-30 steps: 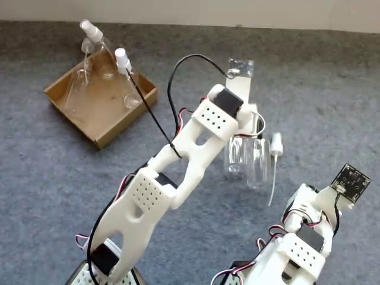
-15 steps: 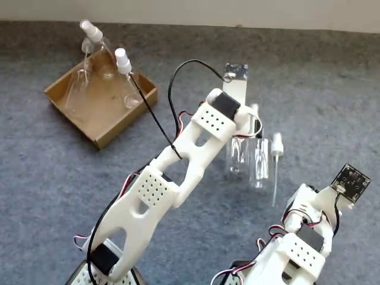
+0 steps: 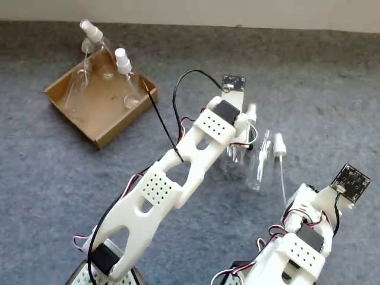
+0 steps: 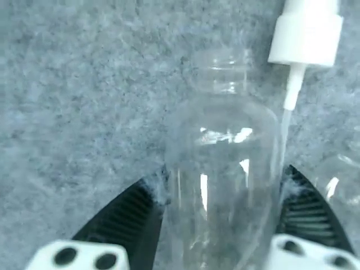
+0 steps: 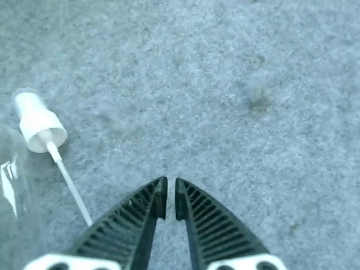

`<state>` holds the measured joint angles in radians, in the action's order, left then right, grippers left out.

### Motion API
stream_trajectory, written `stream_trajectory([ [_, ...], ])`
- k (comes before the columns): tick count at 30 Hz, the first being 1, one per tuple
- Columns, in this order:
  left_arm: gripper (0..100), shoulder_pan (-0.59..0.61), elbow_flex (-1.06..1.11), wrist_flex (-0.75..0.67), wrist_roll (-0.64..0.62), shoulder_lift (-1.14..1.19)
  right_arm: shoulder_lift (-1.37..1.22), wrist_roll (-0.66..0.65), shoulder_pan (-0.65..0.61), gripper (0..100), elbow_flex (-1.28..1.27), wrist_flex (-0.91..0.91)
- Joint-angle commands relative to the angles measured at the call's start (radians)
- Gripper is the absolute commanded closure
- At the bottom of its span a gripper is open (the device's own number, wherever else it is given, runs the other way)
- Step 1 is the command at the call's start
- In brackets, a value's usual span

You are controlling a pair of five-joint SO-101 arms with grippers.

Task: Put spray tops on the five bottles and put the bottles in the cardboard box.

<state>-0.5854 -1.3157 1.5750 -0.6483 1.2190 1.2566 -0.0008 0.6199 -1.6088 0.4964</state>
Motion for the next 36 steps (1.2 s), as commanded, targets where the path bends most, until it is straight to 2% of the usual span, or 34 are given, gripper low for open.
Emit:
stream_trajectory([
  [1,73,0.007,-0.042,-0.029,-0.011,-0.001,0.013,-0.012,-0.010,96.4,0.002,-0.027],
  [8,75,0.018,-0.042,-0.043,-0.011,0.016,0.013,-0.012,-0.010,96.4,0.002,-0.027],
  [14,92,0.018,-0.042,-0.043,-0.005,0.016,0.013,-0.012,-0.010,96.4,0.002,-0.027],
  [20,88,0.038,-0.077,-0.026,-0.003,-0.007,0.013,-0.012,-0.012,96.4,0.002,-0.025],
  [22,87,0.064,-0.114,0.049,0.000,-0.027,0.013,-0.012,-0.012,96.4,-0.005,-0.025],
  [24,86,0.085,-0.177,0.130,0.071,-0.044,0.013,-0.014,-0.012,96.4,-0.024,-0.027],
  [26,87,0.097,-0.242,0.193,0.199,-0.056,0.013,-0.014,-0.012,96.4,-0.031,-0.027],
  [30,93,0.136,-0.249,0.201,0.457,-0.065,0.013,-0.014,-0.012,96.4,-0.035,-0.027],
  [33,95,0.151,-0.246,0.203,0.557,-0.062,0.013,-0.014,-0.012,96.4,-0.035,-0.027],
  [36,97,0.176,-0.246,0.203,0.605,-0.064,0.013,-0.014,-0.012,96.4,-0.035,-0.027],
])
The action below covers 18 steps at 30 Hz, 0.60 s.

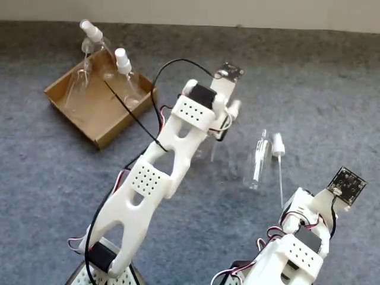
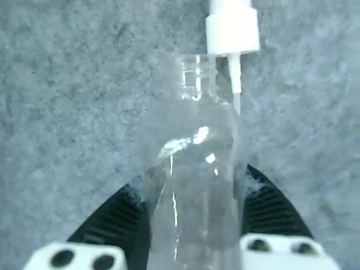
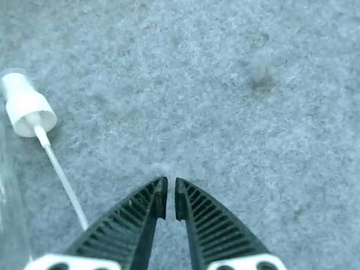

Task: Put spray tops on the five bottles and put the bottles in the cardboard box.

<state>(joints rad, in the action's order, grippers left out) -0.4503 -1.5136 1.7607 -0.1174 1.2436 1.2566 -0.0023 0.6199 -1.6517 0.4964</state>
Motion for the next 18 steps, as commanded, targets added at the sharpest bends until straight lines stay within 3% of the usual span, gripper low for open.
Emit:
stream_trajectory([
  [1,97,0.051,-0.048,0.018,0.083,-0.090,0.013,-0.012,-0.012,96.4,0.008,-0.027],
  [11,97,0.159,-0.028,0.021,0.095,-0.145,0.013,-0.012,-0.012,96.4,0.008,-0.027],
  [18,97,0.140,0.337,0.020,0.095,-0.407,0.013,-0.012,-0.012,96.4,0.008,-0.027],
])
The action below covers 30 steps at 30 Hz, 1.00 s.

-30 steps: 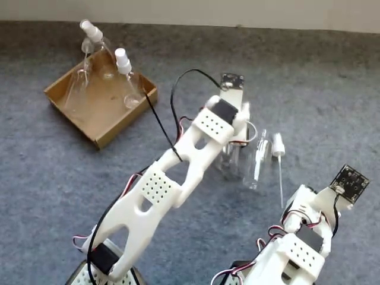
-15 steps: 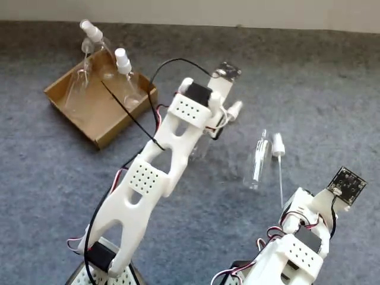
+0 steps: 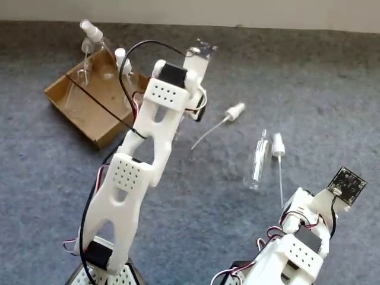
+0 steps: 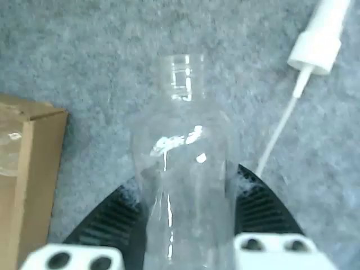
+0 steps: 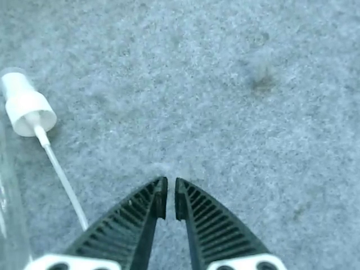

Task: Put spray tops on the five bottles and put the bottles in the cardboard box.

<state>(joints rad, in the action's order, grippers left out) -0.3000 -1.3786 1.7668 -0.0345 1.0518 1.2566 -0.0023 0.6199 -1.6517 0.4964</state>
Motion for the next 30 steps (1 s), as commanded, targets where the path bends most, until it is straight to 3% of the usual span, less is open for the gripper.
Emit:
stream_trajectory([
  [1,97,-0.013,0.266,0.014,0.023,-0.262,0.013,-0.012,-0.012,96.4,0.008,-0.027],
  [8,97,-0.013,0.610,0.011,0.207,-0.621,0.013,-0.012,-0.012,96.4,0.008,-0.027],
  [16,97,-0.008,0.947,0.009,0.219,-1.020,0.013,-0.012,-0.012,96.4,0.008,-0.027],
  [23,97,0.010,1.271,-0.003,0.259,-1.175,0.013,-0.012,-0.013,96.4,0.008,-0.027],
  [30,97,0.189,1.524,-0.273,0.519,-1.179,0.013,-0.012,-0.013,96.4,0.008,-0.027],
])
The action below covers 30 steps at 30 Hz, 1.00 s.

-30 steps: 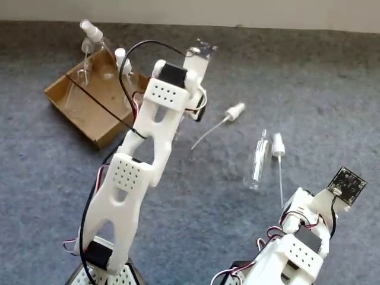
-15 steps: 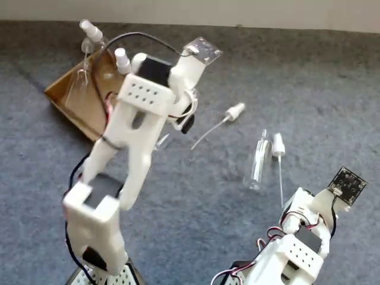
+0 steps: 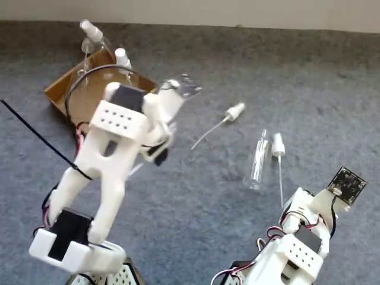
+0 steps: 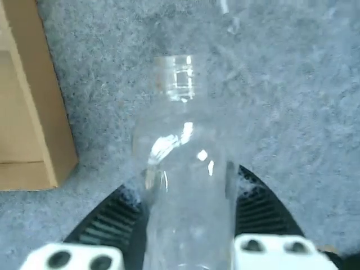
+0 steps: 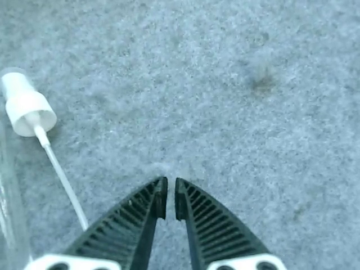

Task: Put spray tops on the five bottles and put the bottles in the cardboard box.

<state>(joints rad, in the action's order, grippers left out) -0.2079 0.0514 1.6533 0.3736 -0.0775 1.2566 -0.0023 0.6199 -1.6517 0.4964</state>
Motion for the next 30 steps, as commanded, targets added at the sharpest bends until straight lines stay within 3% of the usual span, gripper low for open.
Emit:
stream_trajectory([
  [1,97,0.114,0.130,-0.199,0.129,-0.050,0.013,-0.012,-0.013,96.4,0.008,-0.027],
  [10,97,0.137,0.394,-0.476,0.245,-0.048,0.013,-0.012,-0.059,96.4,0.008,-0.027],
  [15,97,0.142,0.475,-0.560,0.328,-0.047,0.013,-0.012,-0.059,96.4,0.008,-0.027],
  [22,84,0.142,0.533,-0.569,0.362,-0.047,0.013,-0.012,-0.061,96.4,0.008,-0.027],
  [30,83,0.137,0.527,-0.563,0.368,-0.047,0.013,-0.012,-0.062,96.4,0.008,-0.027],
])
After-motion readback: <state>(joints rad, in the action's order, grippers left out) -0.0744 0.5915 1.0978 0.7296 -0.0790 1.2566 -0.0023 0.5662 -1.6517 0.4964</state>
